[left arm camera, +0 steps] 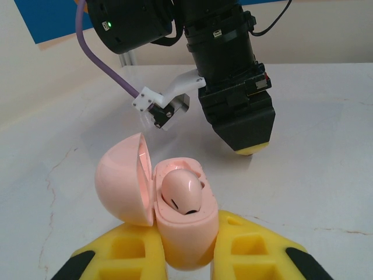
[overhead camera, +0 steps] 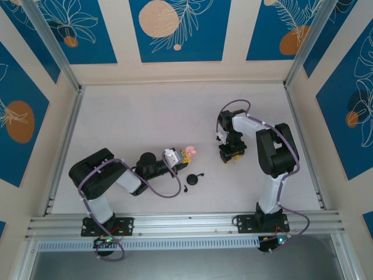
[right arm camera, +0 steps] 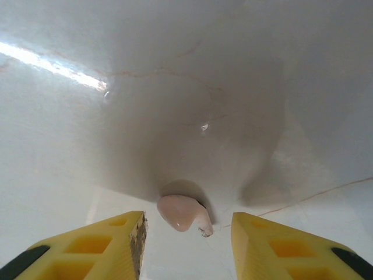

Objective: Insert wireless bluetooth earbuds into charging case

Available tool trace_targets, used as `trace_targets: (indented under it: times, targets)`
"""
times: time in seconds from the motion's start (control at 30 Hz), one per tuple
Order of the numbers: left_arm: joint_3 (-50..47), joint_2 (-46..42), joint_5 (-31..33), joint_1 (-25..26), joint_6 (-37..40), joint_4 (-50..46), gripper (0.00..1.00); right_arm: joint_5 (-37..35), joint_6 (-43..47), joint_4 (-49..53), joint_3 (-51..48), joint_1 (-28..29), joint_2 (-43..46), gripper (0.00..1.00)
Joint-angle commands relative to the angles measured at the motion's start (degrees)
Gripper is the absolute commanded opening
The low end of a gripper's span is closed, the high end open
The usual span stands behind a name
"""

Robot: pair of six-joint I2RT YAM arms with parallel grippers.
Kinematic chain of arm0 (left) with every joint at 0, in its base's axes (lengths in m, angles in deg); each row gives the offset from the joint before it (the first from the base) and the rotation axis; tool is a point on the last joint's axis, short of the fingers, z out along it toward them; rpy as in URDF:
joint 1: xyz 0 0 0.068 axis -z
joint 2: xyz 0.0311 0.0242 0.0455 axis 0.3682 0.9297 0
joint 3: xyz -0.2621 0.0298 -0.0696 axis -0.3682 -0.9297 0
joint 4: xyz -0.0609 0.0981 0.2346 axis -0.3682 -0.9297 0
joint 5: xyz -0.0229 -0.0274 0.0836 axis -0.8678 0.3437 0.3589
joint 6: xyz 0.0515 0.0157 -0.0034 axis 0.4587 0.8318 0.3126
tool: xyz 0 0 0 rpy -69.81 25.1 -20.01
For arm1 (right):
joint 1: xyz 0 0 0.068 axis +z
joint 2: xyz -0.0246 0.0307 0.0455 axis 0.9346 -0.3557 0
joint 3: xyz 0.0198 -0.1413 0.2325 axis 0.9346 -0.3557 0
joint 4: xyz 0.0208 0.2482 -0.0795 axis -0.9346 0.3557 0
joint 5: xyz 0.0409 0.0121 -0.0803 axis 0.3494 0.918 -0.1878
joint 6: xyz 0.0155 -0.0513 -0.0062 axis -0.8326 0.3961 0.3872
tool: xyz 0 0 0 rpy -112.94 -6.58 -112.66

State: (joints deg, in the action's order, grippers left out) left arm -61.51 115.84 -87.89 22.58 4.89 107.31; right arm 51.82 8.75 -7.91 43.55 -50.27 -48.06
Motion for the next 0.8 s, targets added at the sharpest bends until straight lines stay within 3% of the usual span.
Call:
trace_targets:
  times: [0.0, 0.43, 0.77]
  targets:
    - [-0.18, -0.45, 0.40, 0.90, 0.67, 2.14, 0.10, -0.68, 0.10, 1.35, 0.80, -0.45, -1.16, 0.42]
    - [-0.19, -0.45, 0.74, 0.90, 0.63, 2.13, 0.10, -2.39, -3.46, -1.28, 1.35, -2.88, 0.97, 0.37]
    - [-0.10, -0.62, 0.41, 0.86, 0.39, 2.13, 0.10, 6.93, -12.75, 2.46, 2.02, -6.33, 7.01, 0.40]
